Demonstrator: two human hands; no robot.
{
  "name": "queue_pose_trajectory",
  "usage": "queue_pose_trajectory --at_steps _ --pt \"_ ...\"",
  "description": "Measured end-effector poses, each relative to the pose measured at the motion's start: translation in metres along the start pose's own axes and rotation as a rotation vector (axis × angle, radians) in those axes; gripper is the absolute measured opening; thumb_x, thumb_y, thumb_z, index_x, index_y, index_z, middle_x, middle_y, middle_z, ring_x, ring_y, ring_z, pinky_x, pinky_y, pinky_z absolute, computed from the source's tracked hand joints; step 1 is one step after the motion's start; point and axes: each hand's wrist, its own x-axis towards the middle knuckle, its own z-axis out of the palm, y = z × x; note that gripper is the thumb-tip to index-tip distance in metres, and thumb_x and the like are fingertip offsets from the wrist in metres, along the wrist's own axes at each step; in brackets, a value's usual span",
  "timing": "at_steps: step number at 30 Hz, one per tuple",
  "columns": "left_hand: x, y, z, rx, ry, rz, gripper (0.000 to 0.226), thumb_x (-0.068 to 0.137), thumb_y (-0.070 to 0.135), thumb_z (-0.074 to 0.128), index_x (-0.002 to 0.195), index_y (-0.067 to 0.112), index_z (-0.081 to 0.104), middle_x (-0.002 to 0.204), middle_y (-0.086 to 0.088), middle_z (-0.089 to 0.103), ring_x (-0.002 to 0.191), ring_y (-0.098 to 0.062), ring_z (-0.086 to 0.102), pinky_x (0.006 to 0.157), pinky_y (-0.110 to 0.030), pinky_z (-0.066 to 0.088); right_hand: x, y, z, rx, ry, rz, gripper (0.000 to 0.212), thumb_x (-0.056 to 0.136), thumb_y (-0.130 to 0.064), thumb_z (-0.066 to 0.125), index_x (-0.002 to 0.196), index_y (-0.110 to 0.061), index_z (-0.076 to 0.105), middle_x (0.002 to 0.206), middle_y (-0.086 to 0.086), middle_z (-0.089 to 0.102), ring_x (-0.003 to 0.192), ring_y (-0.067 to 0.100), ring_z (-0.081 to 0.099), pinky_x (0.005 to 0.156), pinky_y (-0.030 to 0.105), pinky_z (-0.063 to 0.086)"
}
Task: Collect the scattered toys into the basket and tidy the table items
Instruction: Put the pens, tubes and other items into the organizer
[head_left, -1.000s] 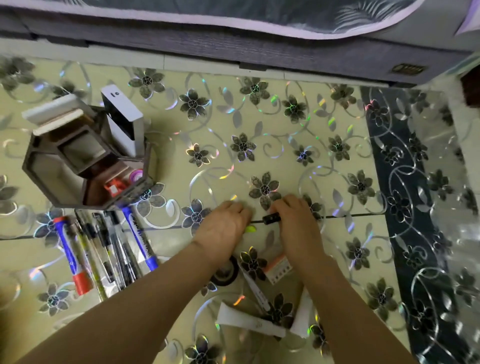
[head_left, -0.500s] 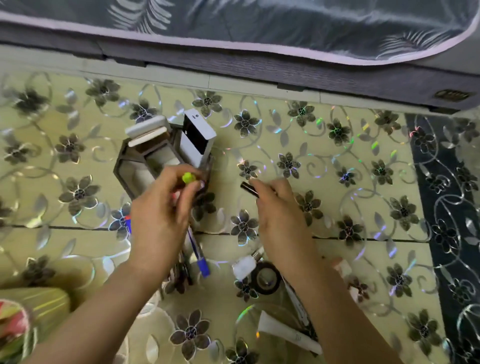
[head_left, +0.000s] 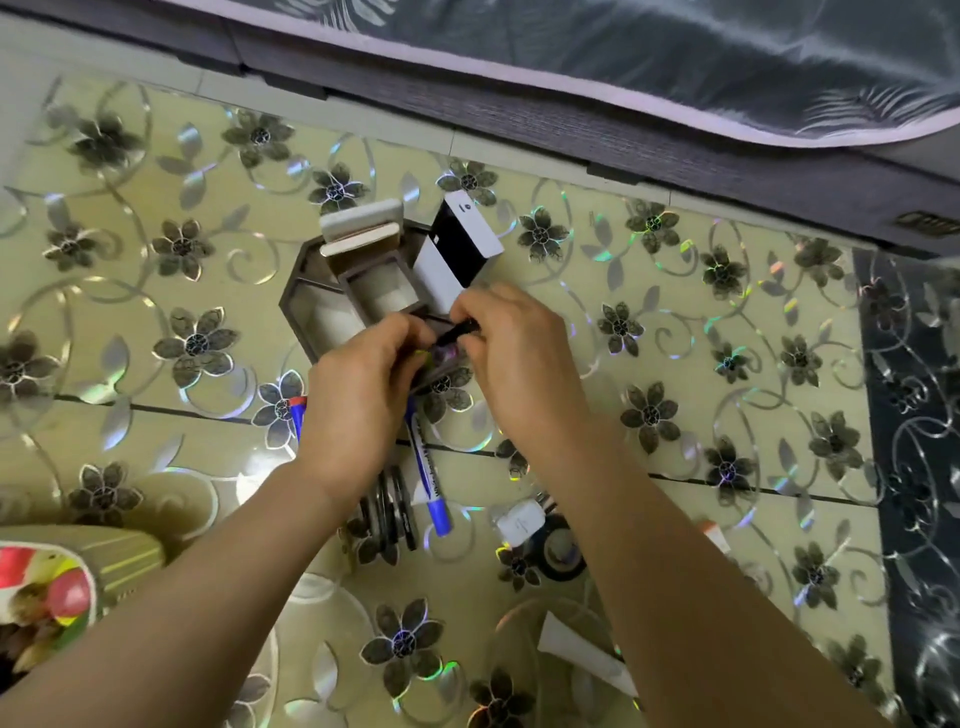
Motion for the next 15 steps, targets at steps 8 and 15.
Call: queue_pose_trajectory --at_steps 8,15 --pt "0.014 0.005 0.007 -0.049 -0.024 0.085 0.033 0.089 0.003 0.055 0.114 0.023 0.062 0.108 0.009 0.066 0.098 -0.005 0.062 0.090 -0.018 0.047 -0.003 0.014 -0.001 0.198 0.012 0.117 0.034 0.074 0.000 0.064 0.103 -0.018 0.065 0.095 -0.001 0.066 0.084 0.018 0.062 0.080 0.037 0.051" --pt "-0.010 0.015 0.010 0.010 -0.053 0.297 0.020 0.094 0.009 0.055 0.109 0.015 0.066 0.111 0.003 0.062 0.105 -0.008 0.057 0.094 -0.017 0.042 -0.043 0.053 -0.020 0.146 -0.009 0.197 0.039 0.076 0.004 0.060 0.106 -0.021 0.066 0.099 -0.002 0.067 0.075 0.008 0.058 0.081 0.025 0.045"
